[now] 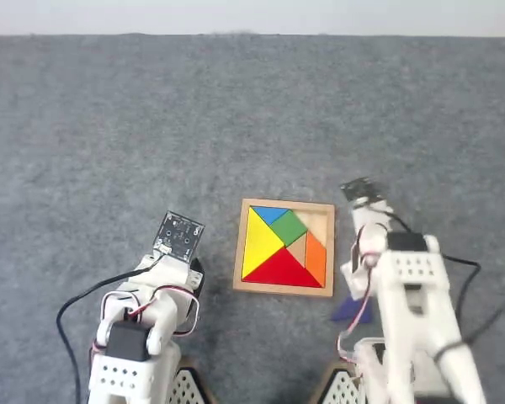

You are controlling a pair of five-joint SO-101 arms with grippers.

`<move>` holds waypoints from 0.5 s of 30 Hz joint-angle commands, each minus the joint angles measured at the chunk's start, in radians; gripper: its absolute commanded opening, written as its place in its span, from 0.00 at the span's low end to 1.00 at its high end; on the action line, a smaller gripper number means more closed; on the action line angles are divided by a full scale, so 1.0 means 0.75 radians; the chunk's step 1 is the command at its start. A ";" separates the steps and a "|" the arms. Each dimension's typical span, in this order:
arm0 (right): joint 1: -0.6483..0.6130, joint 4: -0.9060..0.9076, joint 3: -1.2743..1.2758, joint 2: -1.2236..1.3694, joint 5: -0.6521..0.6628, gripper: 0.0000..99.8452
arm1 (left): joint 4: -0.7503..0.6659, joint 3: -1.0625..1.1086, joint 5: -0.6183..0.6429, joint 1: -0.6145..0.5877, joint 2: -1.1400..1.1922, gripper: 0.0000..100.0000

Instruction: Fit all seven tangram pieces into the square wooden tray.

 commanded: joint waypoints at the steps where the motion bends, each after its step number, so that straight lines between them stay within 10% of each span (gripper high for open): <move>1: -0.097 0.191 -0.004 -0.240 0.211 0.27 | 0.006 -0.009 0.008 0.002 -0.002 0.09; 15: -0.271 0.134 0.012 0.224 0.622 0.27 | 0.006 -0.009 0.008 0.002 -0.002 0.09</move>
